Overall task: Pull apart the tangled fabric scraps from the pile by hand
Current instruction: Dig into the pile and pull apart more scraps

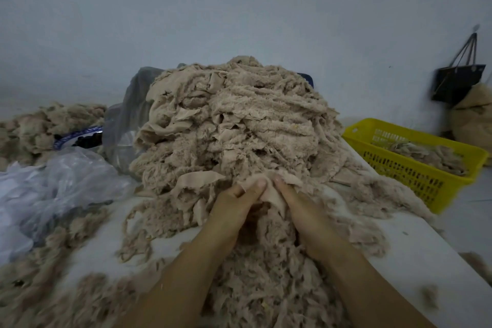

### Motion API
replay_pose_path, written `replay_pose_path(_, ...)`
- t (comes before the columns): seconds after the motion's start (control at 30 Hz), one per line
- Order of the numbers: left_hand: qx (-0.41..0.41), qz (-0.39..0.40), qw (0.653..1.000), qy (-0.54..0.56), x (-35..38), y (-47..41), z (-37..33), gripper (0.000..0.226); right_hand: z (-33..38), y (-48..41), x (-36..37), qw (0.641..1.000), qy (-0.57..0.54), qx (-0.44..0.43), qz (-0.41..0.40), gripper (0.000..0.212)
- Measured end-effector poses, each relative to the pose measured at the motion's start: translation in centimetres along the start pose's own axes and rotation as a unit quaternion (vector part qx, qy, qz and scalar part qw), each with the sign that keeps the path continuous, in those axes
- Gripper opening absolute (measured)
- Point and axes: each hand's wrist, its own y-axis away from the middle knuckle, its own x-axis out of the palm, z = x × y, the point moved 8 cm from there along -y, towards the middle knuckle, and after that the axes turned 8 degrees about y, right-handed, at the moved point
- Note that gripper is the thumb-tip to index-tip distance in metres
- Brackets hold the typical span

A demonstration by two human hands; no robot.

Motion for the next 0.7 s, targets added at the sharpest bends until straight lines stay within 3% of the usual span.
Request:
replay_pose_path(0.1, 0.035, -0.039, 0.993, 0.108, -1.5, -0.4, -1.4, 0.032, -0.4, 0.1, 1.0, 0.998, 0.044, -0.005, 0.053, 0.025)
replay_pose_path(0.27, -0.009, -0.133, 0.943, 0.306, -4.6, -0.8, -1.6, 0.022, -0.4, -0.3, -0.6, 1.0, 0.004, 0.009, 0.019, 0.014)
replay_pose_path(0.37, 0.015, -0.078, 0.978, 0.192, -3.7, -0.7, -2.2, 0.028, -0.3, -0.5, -1.1, 0.998, -0.07, 0.0, -0.002, 0.029)
replay_pose_path(0.43, 0.052, 0.01, 0.998, -0.028, -1.7, -0.5, -2.1, 0.041, -0.1, -0.4, -0.7, 0.995, -0.102, -0.015, -0.001, 0.034)
replay_pose_path(0.53, 0.048, 0.081, 0.961, -0.261, 0.7, 0.2, -0.5, 0.029, 0.4, -0.2, -0.4, 0.995, -0.093, -0.039, -0.02, 0.02)
replay_pose_path(0.6, 0.053, 0.093, 0.955, -0.278, 1.3, 0.3, -0.3, 0.028, 0.4, -0.3, -0.5, 0.995, -0.078, -0.045, -0.037, 0.029)
replay_pose_path(0.7, 0.041, 0.05, 0.992, -0.107, 0.4, 0.4, -1.3, 0.024, 0.7, -0.4, -1.3, 0.994, -0.062, -0.062, -0.059, 0.031)
